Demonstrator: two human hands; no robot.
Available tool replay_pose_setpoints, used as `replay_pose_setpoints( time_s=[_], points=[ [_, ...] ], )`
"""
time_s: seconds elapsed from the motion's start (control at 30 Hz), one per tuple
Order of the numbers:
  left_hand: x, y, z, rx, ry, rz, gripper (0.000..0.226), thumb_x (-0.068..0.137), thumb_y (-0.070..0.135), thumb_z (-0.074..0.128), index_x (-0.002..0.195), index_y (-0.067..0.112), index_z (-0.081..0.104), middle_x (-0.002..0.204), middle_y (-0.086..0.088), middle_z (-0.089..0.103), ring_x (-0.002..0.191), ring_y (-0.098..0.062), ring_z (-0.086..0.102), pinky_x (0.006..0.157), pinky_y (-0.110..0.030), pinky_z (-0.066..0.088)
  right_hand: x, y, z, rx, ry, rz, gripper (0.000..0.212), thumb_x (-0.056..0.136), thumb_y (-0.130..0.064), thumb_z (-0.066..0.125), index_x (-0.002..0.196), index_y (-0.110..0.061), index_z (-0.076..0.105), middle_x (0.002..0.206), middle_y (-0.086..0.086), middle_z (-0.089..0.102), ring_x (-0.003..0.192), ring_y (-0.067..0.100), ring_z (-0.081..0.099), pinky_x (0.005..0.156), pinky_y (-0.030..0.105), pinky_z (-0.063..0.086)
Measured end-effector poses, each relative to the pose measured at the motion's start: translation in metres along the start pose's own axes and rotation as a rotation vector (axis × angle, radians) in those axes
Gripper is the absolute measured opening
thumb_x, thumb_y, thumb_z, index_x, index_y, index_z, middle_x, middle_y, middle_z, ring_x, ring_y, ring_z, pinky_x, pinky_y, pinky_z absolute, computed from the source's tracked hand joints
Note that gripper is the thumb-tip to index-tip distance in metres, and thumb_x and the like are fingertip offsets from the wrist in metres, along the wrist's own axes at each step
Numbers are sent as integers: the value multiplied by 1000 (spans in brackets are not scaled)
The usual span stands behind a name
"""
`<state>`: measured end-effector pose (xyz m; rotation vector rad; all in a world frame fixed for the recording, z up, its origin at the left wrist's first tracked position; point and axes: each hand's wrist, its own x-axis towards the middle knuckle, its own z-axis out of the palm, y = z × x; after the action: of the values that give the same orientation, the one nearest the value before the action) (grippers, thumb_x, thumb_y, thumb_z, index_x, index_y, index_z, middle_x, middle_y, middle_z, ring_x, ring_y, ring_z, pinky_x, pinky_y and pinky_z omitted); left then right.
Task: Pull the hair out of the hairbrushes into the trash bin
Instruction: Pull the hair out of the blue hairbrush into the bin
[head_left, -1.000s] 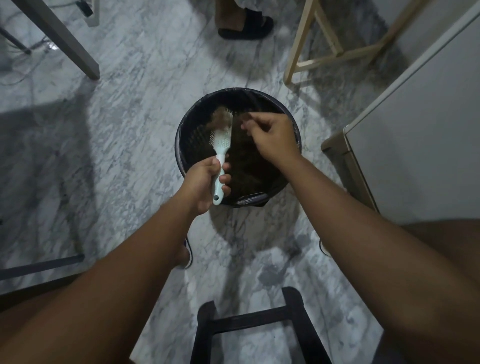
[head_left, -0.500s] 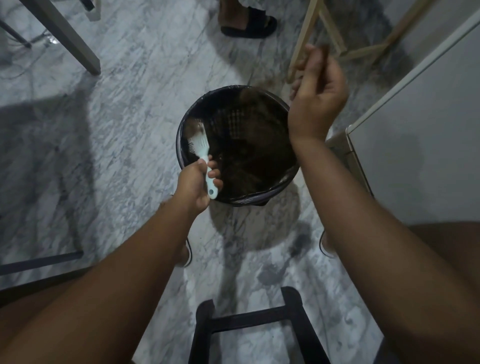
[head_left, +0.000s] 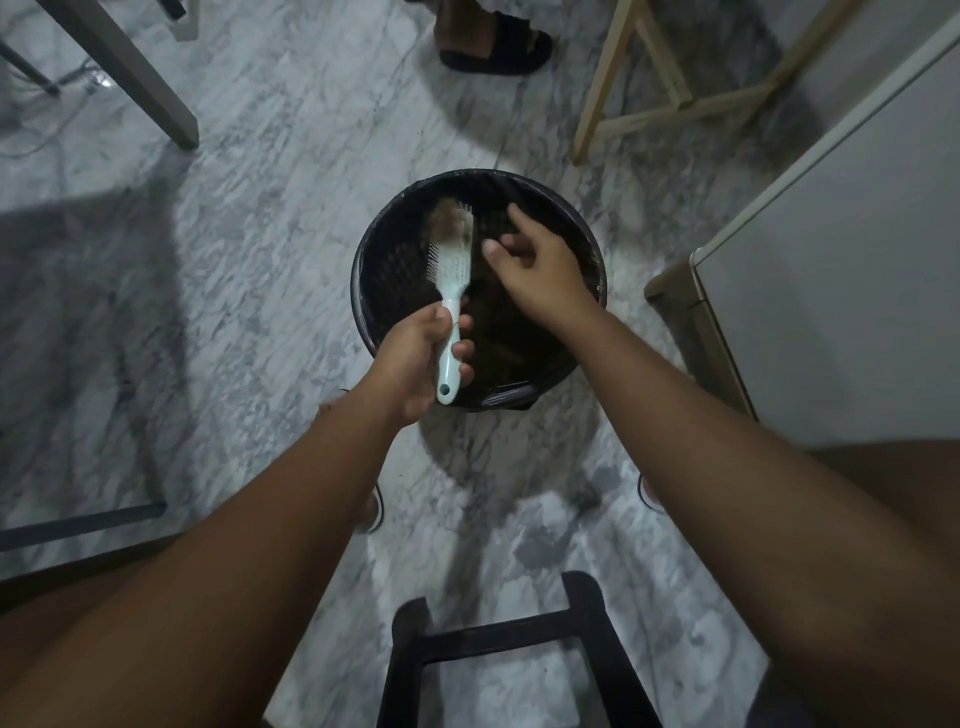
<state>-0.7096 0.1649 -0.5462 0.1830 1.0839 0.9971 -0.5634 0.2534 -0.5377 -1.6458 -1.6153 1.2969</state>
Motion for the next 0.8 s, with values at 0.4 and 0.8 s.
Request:
replay_pose_setpoints(
  time_s=[0.4, 0.8],
  points=[
    [-1, -6, 2, -29, 47, -63, 28, 99, 7, 30, 120, 9, 49, 78, 1, 48, 52, -8, 38, 43, -22, 35, 3, -4, -2, 59, 382, -308, 12, 91, -17, 68, 94, -11, 78, 89, -6, 75, 84, 1, 67, 80, 12, 52],
    [0, -1, 16, -72, 75, -9, 30, 97, 7, 33, 119, 10, 53, 76, 3, 51, 53, -7, 39, 43, -21, 35, 2, 3, -5, 216, 793, -216, 15, 100, -10, 49, 101, -1, 61, 95, 4, 62, 86, 16, 60, 75, 31, 52]
  ],
)
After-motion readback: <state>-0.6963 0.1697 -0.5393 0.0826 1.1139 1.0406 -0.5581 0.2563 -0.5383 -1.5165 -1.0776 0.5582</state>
